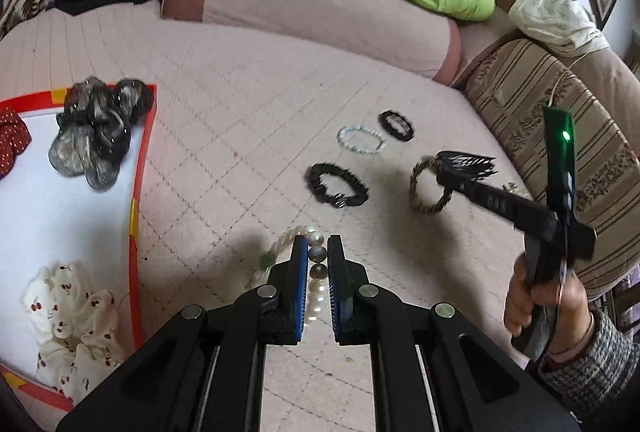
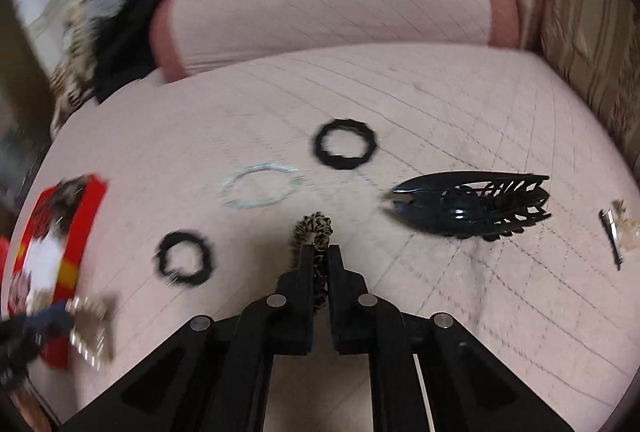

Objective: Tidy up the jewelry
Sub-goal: 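Grasp the pearl bracelet with the left tool while the right tool grasps the gold beaded bracelet, then carry both bracelets into the red-rimmed tray and open both tools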

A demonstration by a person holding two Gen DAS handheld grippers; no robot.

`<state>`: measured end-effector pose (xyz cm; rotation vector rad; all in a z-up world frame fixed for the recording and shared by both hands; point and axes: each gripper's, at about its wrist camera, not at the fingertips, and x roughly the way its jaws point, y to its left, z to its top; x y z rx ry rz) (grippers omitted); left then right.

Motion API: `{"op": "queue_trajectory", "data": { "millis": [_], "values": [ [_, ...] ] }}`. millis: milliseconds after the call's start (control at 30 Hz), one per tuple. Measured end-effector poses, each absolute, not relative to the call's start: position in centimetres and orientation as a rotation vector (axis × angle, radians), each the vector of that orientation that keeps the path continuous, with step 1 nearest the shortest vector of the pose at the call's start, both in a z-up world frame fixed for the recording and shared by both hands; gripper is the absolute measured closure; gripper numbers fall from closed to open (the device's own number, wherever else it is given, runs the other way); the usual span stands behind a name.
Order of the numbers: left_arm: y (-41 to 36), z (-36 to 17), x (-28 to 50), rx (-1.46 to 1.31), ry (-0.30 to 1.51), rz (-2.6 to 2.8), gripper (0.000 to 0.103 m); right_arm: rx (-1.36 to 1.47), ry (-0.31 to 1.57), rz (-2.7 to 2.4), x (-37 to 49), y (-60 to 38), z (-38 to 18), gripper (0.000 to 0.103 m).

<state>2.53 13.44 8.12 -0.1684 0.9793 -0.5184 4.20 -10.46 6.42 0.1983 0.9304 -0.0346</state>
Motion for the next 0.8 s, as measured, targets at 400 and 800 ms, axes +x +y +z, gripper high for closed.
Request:
{"op": "queue_trajectory", "data": {
  "millis": [400,800],
  "values": [
    [18.4,12.4,0.4,-0.243,0.884,-0.464,0.094,0.150,0.891,0.116,-0.7,-4.5,11.3,0.096],
    [26.5,14.4,0.3,-0.289,0.852,-0.223,0.094,0.104,0.913,0.283,-0.6,4.2,13.3,0.096]
  ]
}}
